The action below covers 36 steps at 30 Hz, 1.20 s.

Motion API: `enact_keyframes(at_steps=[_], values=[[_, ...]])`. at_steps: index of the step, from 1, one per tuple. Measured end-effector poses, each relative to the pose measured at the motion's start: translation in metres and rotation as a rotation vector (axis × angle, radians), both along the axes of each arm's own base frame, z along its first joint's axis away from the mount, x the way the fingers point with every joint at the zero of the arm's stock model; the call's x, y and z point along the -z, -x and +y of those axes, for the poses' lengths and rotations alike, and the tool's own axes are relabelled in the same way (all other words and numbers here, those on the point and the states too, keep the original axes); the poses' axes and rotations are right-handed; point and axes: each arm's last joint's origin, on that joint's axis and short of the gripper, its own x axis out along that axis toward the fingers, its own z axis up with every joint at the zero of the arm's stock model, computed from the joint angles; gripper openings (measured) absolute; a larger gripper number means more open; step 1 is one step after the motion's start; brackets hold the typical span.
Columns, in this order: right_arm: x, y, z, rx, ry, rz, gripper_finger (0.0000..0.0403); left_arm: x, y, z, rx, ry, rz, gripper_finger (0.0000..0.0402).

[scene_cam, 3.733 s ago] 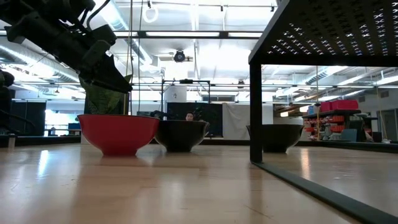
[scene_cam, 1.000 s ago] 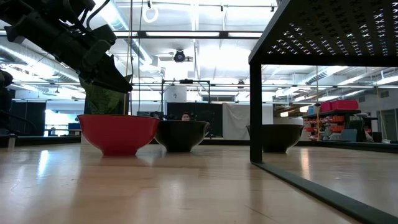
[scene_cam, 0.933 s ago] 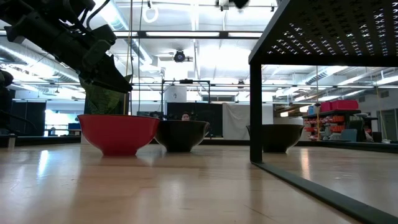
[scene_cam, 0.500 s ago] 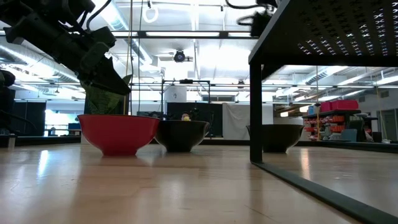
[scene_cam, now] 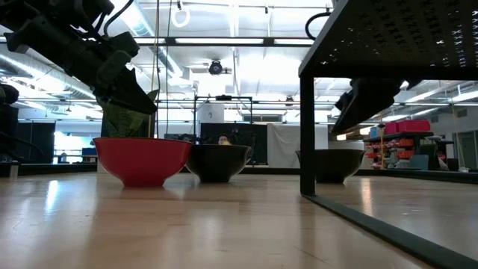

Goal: Pick & Place Mini bowls
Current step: Stack the right orange patterned bowl on top of the orange patterned bowl on the shelf

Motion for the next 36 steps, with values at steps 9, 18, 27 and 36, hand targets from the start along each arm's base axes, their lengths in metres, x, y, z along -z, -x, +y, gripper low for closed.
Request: enact_keyframes(at_steps=[9,18,27,36], values=[[0.009,-0.007,0.005,-0.138,0.075,-0.026,0.0182,0.0,0.0,0.0,-0.001,0.0,-0.001,0.0177],[0.024,-0.014,0.004,-0.096,0.202,0.031,0.0176,0.0,0.0,0.0,0.0,-0.001,0.0,0.0177],[0.025,-0.013,0.004,-0.096,0.225,0.051,0.0148,0.0,0.0,0.0,0.001,-0.002,0.001,0.0177],[0.026,-0.012,0.005,-0.122,0.195,0.058,0.015,0.0,0.0,0.0,0.002,-0.002,0.001,0.0177]])
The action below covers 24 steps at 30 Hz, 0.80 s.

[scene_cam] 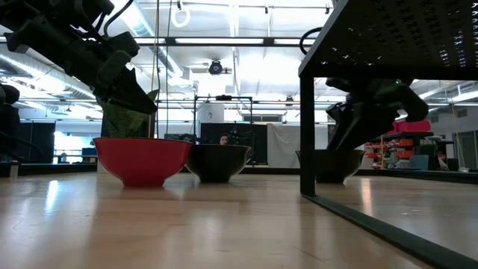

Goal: Pick & Place Mini bowls
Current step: Stack the right orange patterned bowl on top of the orange patterned bowl on the shelf

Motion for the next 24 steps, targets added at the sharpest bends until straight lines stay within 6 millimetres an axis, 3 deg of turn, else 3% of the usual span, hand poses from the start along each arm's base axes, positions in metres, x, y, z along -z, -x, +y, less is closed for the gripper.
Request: enact_keyframes(at_steps=[10,24], values=[[0.0036,-0.0011,-0.0025,0.022,0.092,0.017,0.0134,0.0,0.0,0.0,0.002,-0.003,0.002,0.0177],[0.0024,-0.0008,-0.0036,0.044,0.132,0.02,0.0012,0.0001,0.0,0.0,0.002,-0.004,0.003,0.0177]])
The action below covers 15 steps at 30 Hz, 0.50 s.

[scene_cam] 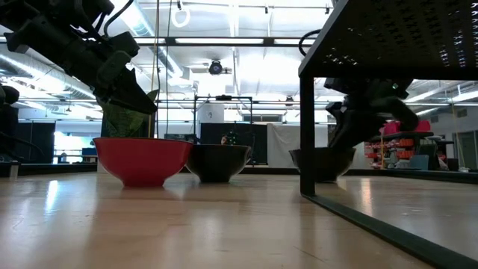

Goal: Pick & Place Mini bowls
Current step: Stack the right orange patterned bowl on top of the orange patterned bowl on the shelf

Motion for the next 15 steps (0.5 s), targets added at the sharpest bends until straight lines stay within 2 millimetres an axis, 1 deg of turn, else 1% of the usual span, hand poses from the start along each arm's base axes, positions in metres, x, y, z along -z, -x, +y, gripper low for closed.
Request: enact_keyframes(at_steps=[3,6,9,12,15], values=[[-0.005,0.002,0.0,0.041,0.048,-0.017,0.0011,0.0,0.0,0.0,0.0,0.0,0.0,0.0177],[-0.015,0.007,0.003,0.07,0.089,-0.03,0.0013,0.0,0.0,0.0,0.0,-0.001,0.0,0.0177],[-0.041,0.007,0.009,0.065,0.12,-0.08,0.0006,0.0,0.0,0.0,-0.001,-0.001,0.0,0.0177],[-0.067,0.012,0.02,0.053,0.172,-0.061,0.0005,0.0,0.0,0.0,-0.006,-0.005,0.0,0.0177],[-0.106,0.011,0.037,0.043,0.211,-0.119,0.0005,0.0,0.0,0.0,-0.007,-0.005,-0.001,0.0177]])
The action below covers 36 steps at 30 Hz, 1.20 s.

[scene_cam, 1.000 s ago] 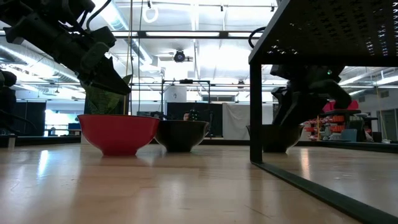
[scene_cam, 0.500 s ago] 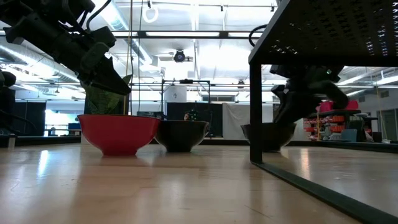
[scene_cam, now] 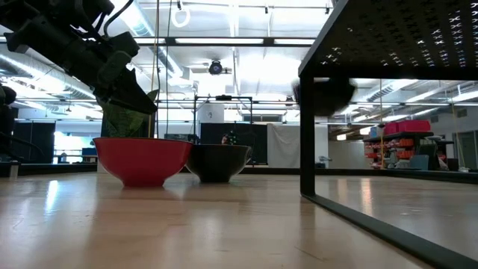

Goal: Pick & Place Mini bowls
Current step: Stack the right orange patterned bowl on top of the orange patterned bowl on the shelf

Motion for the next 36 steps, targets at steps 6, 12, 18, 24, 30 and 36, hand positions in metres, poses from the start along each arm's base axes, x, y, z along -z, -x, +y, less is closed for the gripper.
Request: enact_keyframes(at_steps=[6,12,18,24,30,36], values=[[-0.066,0.008,0.047,-0.122,0.044,-0.077,0.0005,0.0,0.0,0.0,0.0,0.0,0.0,0.0177],[-0.107,0.027,0.099,-0.288,-0.034,-0.196,0.0006,0.0,0.0,0.0,-0.003,-0.001,0.0,0.0177],[-0.112,0.047,0.153,-0.456,-0.058,-0.203,0.0006,0.0,0.0,0.001,-0.016,-0.009,-0.001,0.0177],[-0.091,0.047,0.195,-0.503,-0.003,-0.165,0.0006,0.0,0.0,0.001,-0.018,-0.01,-0.001,0.0177],[-0.069,0.033,0.22,-0.521,0.054,-0.11,0.0006,-0.001,0.0,0.001,-0.036,-0.021,-0.004,0.0177],[-0.057,0.03,0.224,-0.508,0.084,-0.055,0.0006,-0.001,0.0,0.001,-0.037,-0.022,-0.008,0.0177]])
